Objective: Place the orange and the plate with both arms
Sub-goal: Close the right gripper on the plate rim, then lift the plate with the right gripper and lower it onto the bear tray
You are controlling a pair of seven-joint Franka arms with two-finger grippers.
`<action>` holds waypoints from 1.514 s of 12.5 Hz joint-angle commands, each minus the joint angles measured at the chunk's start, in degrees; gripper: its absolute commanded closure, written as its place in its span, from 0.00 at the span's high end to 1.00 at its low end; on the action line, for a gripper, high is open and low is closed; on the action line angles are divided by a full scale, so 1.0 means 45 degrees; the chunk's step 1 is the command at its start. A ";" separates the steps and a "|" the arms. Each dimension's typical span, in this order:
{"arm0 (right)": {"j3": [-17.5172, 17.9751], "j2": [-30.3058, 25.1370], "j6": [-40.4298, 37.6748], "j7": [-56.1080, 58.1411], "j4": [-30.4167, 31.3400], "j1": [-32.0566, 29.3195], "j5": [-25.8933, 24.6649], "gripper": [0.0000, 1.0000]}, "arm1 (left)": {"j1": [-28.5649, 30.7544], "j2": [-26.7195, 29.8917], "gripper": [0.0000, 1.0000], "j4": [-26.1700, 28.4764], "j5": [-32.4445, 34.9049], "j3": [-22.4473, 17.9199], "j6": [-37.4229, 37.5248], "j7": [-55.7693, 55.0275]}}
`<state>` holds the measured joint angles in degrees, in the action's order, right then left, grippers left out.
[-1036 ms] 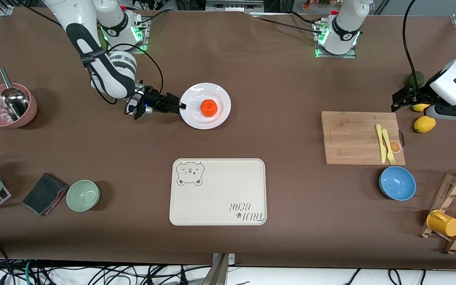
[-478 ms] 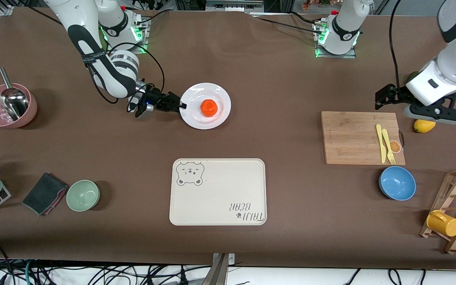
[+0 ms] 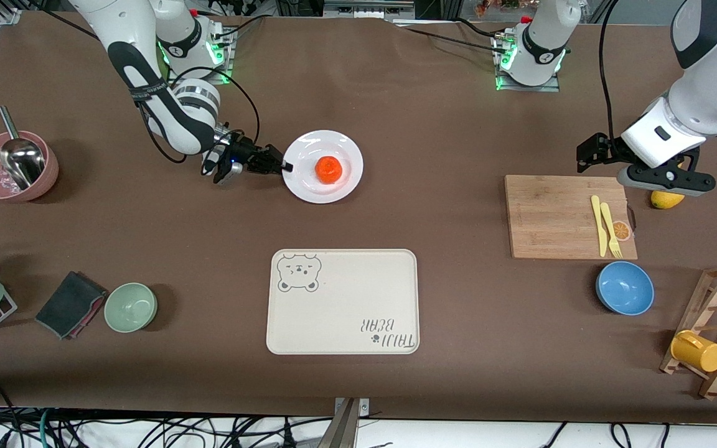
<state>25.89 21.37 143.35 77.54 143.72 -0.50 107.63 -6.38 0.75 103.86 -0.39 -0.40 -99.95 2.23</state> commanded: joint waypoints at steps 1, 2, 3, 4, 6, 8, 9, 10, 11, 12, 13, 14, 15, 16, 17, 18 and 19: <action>0.0379 0.0016 0.0332 0.0523 0.0054 0.0013 0.0788 0.27 | -0.0046 -0.0225 1.00 -0.0209 0.0476 0.0049 0.0122 -0.0261; 0.0476 0.0016 0.0391 0.0659 0.0054 0.0013 0.0945 0.26 | -0.0027 -0.0245 1.00 -0.0208 0.0496 0.0203 0.0122 -0.0261; 0.0477 0.0016 0.0411 0.0738 0.0054 0.0013 0.0946 0.24 | -0.0027 -0.0400 1.00 -0.0247 0.0496 0.0205 0.0102 -0.0280; 0.0477 0.0016 0.0411 0.0758 0.0054 0.0013 0.0946 0.22 | -0.0008 -0.0517 1.00 -0.0247 0.0573 0.0205 0.0083 -0.0261; 0.0477 0.0016 0.0411 0.0856 0.0054 -0.0007 0.0946 0.16 | -0.0027 -0.0655 1.00 -0.0247 0.0964 0.0263 0.0063 -0.0300; 0.0477 0.0133 0.0430 0.1031 0.0054 -0.0007 0.0966 0.03 | -0.0046 -0.0675 1.00 -0.0267 0.0964 0.0302 0.0044 -0.0319; 0.0477 0.0133 0.0430 0.1051 0.0054 -0.0007 0.0946 0.00 | -0.0046 -0.0675 1.00 -0.0286 0.0965 0.0303 0.0044 -0.0319; 0.0477 0.0133 0.0430 0.1051 0.0054 -0.0007 0.0946 0.00 | -0.0046 -0.0675 1.00 -0.0286 0.0965 0.0303 0.0044 -0.0319; 0.0477 0.0133 0.0411 0.1071 0.0054 -0.0007 0.0946 0.00 | -0.0046 -0.0713 1.00 -0.0286 0.0984 0.0283 -0.0053 -0.0319; 0.0477 0.0133 0.0411 0.1071 0.0035 -0.0007 0.0946 0.00 | -0.0046 -0.0752 1.00 -0.0267 0.0984 0.0302 -0.0093 -0.0319; 0.0477 0.0172 0.0411 0.1071 0.0016 -0.0026 0.0946 0.00 | -0.0046 -0.0772 1.00 -0.0267 0.0984 0.0303 -0.0112 -0.0319; 0.0477 0.0134 0.0411 0.1051 -0.0043 -0.0065 0.0946 0.00 | -0.0066 -0.0772 1.00 -0.0267 0.0984 0.0303 -0.0113 -0.0339; 0.0438 -0.0060 0.0391 0.0916 -0.0121 -0.0085 0.0946 0.00 | -0.0066 -0.0792 1.00 -0.0267 0.0984 0.0361 -0.0132 -0.0339; 0.0419 -0.0217 0.0391 0.0663 -0.0295 -0.0104 0.0946 0.00 | -0.0085 -0.0850 1.00 -0.0267 0.0984 0.0381 -0.0132 -0.0339; 0.0380 -0.0257 0.0372 0.0061 -0.0529 -0.0124 0.0946 0.00 | -0.0086 -0.0870 1.00 -0.0267 0.0984 0.0400 -0.0132 -0.0339; 0.0379 -0.0277 0.0372 -0.0564 -0.0802 -0.0124 0.0946 0.00 | -0.0066 -0.0870 1.00 -0.0267 0.0984 0.0400 -0.0132 -0.0320; 0.0379 -0.0296 0.0391 -0.1169 -0.1134 -0.0143 0.0927 0.00 | -0.0066 -0.0870 1.00 -0.0267 0.0984 0.0400 -0.0152 -0.0319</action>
<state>27.27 21.10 144.42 76.32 140.67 -0.80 110.83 -6.45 -2.63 103.76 2.02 1.21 -100.63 1.50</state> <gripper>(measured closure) 0.956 0.000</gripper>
